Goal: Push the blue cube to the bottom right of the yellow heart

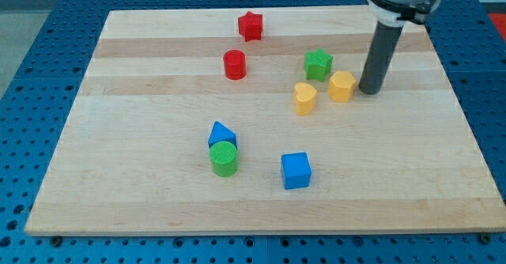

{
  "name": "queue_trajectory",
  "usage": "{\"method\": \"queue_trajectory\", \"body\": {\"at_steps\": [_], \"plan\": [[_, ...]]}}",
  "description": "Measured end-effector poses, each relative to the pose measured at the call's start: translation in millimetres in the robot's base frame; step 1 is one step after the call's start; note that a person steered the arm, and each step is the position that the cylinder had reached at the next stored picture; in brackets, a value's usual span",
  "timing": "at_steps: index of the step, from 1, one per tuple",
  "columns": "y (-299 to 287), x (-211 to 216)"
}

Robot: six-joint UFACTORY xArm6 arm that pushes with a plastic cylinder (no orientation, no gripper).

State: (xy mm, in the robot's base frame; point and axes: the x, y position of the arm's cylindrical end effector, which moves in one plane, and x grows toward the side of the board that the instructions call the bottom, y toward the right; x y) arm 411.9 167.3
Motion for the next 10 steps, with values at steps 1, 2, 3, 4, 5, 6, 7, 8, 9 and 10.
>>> {"method": "queue_trajectory", "body": {"at_steps": [1, 2, 3, 4, 5, 6, 7, 8, 9, 10], "plan": [[0.0, 26.8], [0.0, 55.8], [-0.1, 73.7], [-8.2, 86.1], [-26.0, 98.0], [-43.1, 114.9], [-52.4, 134.6], [-56.4, 150.7], [-65.1, 166.0], [-84.5, 172.0]]}}
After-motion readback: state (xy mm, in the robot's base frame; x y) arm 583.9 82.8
